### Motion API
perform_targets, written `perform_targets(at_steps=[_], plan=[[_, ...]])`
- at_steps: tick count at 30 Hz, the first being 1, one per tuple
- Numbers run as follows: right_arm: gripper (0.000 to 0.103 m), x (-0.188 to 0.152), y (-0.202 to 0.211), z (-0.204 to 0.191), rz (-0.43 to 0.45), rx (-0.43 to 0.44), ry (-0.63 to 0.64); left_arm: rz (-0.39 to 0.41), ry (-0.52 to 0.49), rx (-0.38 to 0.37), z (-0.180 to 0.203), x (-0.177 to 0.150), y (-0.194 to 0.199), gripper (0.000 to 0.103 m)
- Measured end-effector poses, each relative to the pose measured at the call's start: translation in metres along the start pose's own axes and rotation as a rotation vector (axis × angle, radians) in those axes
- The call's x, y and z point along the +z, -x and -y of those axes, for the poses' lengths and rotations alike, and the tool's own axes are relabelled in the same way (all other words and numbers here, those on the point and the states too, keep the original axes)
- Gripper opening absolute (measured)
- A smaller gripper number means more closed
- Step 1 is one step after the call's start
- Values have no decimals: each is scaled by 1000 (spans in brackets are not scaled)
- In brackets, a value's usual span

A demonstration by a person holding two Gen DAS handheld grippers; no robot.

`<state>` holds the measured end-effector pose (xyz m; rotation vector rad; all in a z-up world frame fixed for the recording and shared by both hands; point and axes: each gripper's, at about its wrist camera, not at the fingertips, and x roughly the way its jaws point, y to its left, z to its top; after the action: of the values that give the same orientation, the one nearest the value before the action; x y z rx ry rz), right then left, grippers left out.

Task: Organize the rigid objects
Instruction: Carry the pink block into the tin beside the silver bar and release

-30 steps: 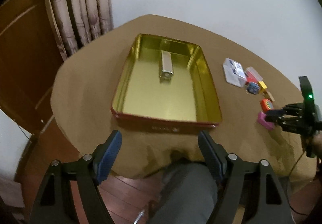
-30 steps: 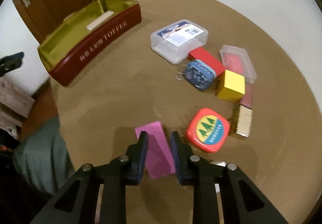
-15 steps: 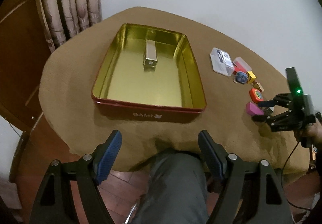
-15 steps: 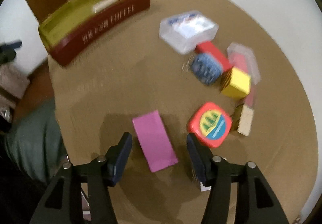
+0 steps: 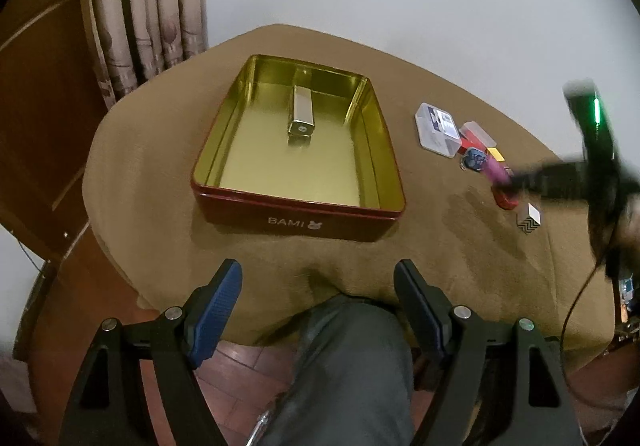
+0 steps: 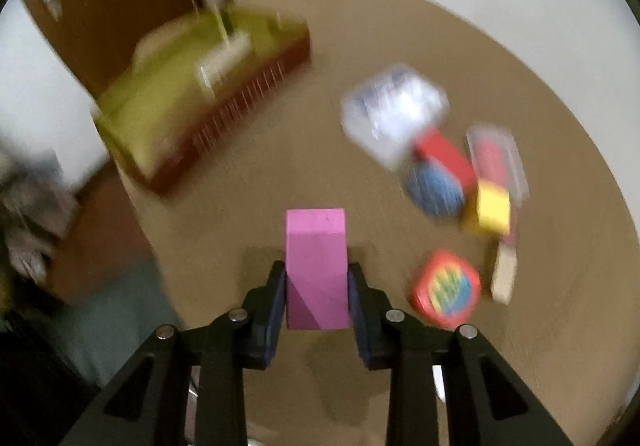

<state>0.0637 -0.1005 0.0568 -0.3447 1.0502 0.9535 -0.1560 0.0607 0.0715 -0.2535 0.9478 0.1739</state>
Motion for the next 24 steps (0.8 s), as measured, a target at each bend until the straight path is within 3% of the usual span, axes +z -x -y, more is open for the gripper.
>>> perform_targets(at_steps=[3,6,8,11,18,24], plan=[[30,60,14,-12,80,102,-93,13,-13,27,-3,-2,2,75],[30,109,7,-30,91,180,-158,31,-5,30,-11,-3,6,75],[30,135,-9,-48,76,199,-195,51,15,48,-18,-2,7,77],[30,166,-46,-66,30,154,-237,40,45,20,-27,1,5,79],[30,180,-118,-73,-82,-20,-266,16,71,-2,-37,1,-3,79],[30,176,-129,-75,-107,1,-305,4,37,15,-33,-1,-9,80]])
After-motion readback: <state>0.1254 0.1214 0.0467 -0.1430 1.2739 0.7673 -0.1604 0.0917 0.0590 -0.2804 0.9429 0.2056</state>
